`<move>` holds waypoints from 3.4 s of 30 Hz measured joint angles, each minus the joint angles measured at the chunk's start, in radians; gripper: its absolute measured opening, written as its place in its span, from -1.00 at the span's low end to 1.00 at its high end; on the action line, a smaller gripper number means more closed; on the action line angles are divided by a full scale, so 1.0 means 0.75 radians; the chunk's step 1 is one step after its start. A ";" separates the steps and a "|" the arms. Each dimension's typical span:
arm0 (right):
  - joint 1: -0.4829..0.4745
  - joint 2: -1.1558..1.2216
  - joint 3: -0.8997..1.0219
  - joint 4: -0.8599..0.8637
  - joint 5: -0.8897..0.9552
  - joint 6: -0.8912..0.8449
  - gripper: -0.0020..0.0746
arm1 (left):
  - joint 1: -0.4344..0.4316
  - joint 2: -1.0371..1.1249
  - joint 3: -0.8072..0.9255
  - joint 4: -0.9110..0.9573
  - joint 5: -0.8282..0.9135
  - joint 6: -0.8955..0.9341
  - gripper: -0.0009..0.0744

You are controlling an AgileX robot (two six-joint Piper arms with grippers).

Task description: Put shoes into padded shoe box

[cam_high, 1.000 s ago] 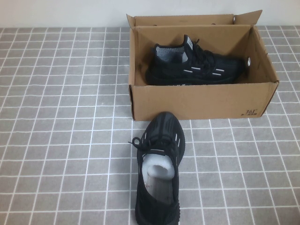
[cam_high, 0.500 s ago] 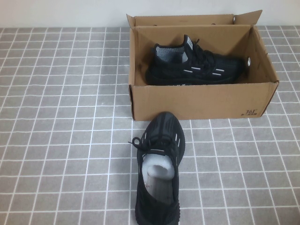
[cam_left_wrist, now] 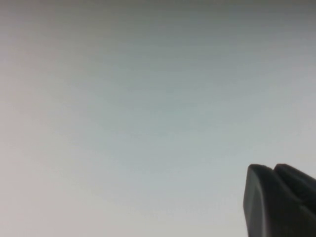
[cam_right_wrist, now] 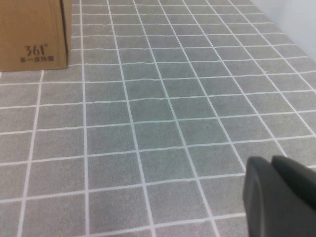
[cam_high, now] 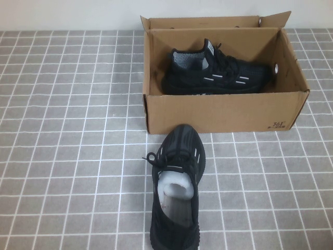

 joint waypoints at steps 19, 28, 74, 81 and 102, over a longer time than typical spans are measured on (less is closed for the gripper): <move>0.000 0.000 0.000 0.000 0.002 0.000 -0.97 | 0.000 0.612 -0.442 -0.017 1.367 0.093 -0.99; 0.000 0.000 0.000 0.000 0.002 0.000 -0.97 | 0.000 0.964 -0.755 -0.130 1.824 0.671 -0.99; 0.000 0.000 0.000 0.000 0.002 0.000 -0.97 | -0.786 2.041 -0.834 -0.137 1.488 1.043 0.11; 0.000 0.000 0.000 0.000 0.002 0.000 -0.97 | -0.786 2.098 -0.834 -0.106 1.421 1.043 -0.03; 0.000 0.000 0.000 0.000 0.002 0.000 -0.97 | -0.788 2.127 -0.954 -0.109 1.532 0.812 -0.96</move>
